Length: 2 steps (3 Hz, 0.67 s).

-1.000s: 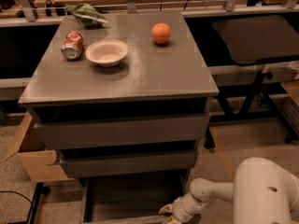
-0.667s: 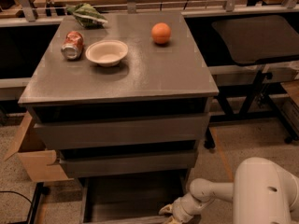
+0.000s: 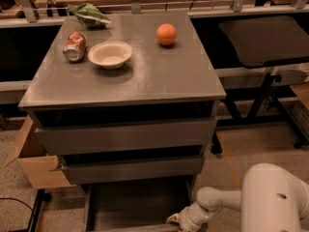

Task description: Open bottom drawer

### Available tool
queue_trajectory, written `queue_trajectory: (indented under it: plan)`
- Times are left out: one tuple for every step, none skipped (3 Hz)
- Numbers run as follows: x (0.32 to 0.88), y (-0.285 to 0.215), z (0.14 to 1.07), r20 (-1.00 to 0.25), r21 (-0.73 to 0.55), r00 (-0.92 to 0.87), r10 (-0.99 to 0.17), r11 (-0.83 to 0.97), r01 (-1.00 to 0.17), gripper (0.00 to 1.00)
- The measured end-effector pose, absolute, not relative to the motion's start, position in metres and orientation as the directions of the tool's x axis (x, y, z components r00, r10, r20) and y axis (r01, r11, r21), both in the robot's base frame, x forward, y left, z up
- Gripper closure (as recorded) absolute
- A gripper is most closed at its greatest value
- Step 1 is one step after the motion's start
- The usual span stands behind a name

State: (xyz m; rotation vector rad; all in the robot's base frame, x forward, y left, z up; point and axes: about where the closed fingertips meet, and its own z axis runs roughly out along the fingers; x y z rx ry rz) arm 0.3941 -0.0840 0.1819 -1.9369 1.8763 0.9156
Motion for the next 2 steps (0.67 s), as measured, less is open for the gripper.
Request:
queue_trajectory:
  plan:
    - [0.393,-0.0832,0.1814,-0.619,0.219,-0.052,-0.783,-0.109,-0.97,0.0]
    - [0.3918,-0.0841,0.185,-0.621,0.204,-0.044,-0.783,-0.108,-0.973,0.0]
